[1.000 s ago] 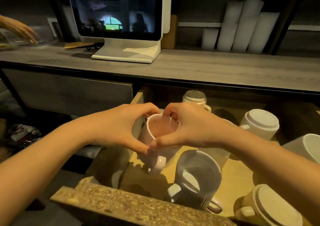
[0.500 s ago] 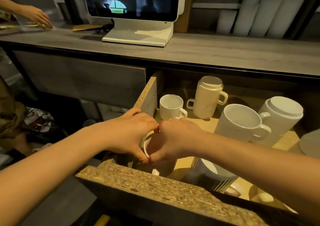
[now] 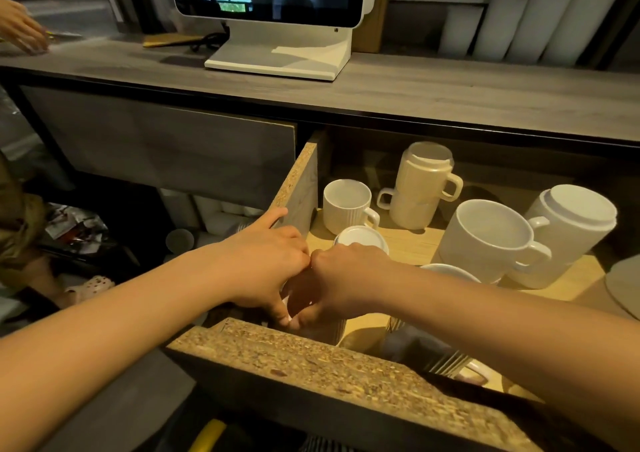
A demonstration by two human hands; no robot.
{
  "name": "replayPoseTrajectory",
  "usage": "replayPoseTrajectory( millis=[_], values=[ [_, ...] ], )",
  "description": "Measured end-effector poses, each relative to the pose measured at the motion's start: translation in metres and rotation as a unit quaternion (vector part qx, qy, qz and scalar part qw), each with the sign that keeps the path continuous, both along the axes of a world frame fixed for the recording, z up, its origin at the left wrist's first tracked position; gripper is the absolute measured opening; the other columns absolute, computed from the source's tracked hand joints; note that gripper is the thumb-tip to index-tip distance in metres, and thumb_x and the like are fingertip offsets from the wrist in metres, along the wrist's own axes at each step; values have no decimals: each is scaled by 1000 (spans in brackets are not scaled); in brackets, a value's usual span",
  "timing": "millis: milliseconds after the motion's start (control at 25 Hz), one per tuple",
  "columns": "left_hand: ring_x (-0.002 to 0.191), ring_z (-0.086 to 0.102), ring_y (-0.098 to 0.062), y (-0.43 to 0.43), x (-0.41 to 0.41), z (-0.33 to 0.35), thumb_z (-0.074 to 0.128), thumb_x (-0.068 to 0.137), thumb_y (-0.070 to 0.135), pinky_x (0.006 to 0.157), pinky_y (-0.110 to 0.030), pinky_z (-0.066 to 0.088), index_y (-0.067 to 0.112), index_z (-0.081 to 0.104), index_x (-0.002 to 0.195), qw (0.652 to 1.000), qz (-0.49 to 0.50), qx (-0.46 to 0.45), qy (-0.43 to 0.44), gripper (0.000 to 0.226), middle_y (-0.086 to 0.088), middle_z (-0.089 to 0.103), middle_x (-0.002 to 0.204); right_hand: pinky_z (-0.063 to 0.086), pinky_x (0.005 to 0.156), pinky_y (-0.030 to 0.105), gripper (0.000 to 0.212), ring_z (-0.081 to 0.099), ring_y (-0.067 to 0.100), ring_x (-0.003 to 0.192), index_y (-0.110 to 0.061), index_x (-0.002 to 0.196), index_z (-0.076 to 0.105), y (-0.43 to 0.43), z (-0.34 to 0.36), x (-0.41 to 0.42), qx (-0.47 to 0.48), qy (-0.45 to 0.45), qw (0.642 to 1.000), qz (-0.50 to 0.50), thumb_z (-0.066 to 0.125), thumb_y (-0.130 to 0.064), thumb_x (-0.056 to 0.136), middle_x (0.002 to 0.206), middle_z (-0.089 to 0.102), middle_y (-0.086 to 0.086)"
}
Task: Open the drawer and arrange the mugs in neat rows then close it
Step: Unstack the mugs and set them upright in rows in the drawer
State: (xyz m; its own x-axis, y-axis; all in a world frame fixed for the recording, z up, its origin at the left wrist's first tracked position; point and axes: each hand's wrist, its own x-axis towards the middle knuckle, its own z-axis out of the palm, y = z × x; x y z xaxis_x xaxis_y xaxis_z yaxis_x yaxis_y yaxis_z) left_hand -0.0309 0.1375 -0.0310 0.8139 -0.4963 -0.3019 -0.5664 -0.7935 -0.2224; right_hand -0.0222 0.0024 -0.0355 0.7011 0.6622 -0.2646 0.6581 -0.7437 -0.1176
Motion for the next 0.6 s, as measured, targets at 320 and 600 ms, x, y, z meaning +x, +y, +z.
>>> replayPoseTrajectory(
  millis=[320,600],
  values=[
    [132,36,-13,-19,1,25,55,86,51,112,-33,20,27,39,139,996,14,-68,48,60,6,42,143,54,82,30,47,62,17,98,-21,125,54,-69,48,8,57,-18,997,-57,58,-45,85,118,64,1],
    [129,38,-6,-68,5,38,66,75,54,106,-28,35,35,27,143,954,5,-210,212,80,15,38,145,54,80,23,46,60,10,94,-28,124,53,-124,56,-4,59,-11,992,-114,56,-50,83,114,63,-6]
  ],
)
